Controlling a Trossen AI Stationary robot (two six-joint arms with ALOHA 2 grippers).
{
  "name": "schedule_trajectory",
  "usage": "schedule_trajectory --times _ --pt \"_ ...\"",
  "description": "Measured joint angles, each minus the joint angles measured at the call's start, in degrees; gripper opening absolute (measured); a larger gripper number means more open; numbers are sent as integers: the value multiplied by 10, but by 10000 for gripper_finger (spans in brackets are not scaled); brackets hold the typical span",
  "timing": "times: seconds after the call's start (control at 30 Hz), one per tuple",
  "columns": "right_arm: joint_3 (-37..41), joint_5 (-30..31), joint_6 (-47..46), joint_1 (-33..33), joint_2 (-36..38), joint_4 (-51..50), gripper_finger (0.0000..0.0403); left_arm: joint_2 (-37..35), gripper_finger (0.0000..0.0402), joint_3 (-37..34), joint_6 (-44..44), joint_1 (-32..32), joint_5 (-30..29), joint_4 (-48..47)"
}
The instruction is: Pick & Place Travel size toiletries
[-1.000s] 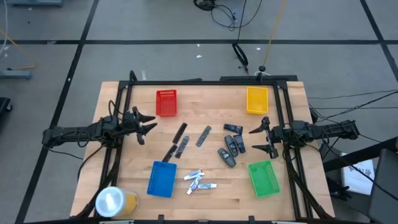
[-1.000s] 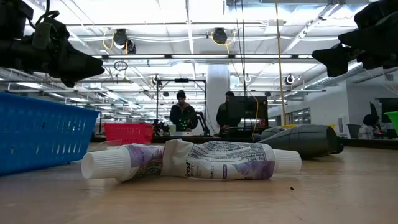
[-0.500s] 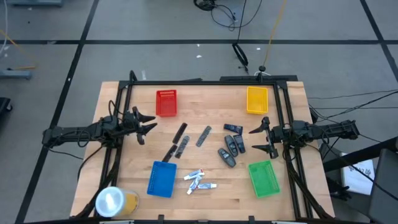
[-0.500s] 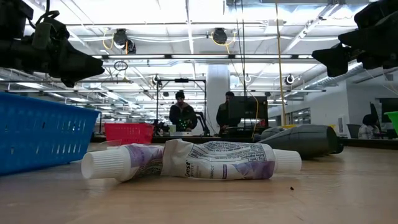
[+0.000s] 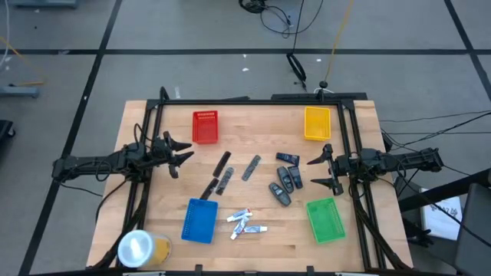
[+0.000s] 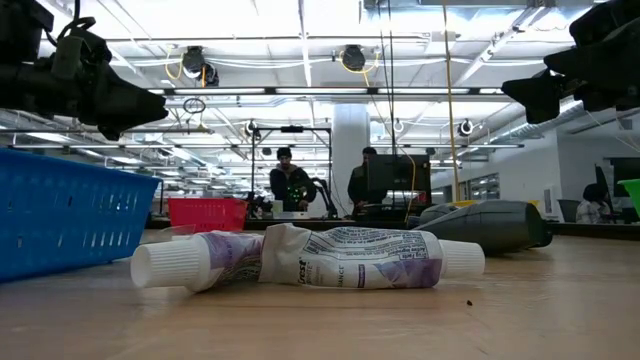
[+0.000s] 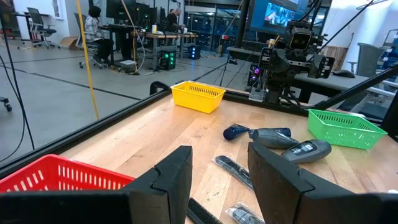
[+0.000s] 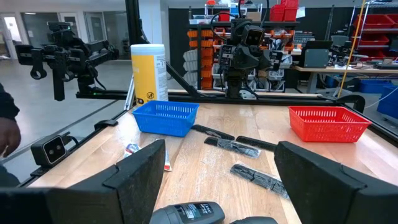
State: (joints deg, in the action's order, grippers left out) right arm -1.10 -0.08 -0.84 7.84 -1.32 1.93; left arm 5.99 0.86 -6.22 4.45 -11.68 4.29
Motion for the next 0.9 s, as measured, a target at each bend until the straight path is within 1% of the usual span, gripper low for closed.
schedule_trajectory --times 0.3,0.9 --pt "0 1 -3 0 0 14 293 0 154 0 0 0 0 0" --pt "0 2 -141 0 0 176 293 0 154 0 0 0 0 0"
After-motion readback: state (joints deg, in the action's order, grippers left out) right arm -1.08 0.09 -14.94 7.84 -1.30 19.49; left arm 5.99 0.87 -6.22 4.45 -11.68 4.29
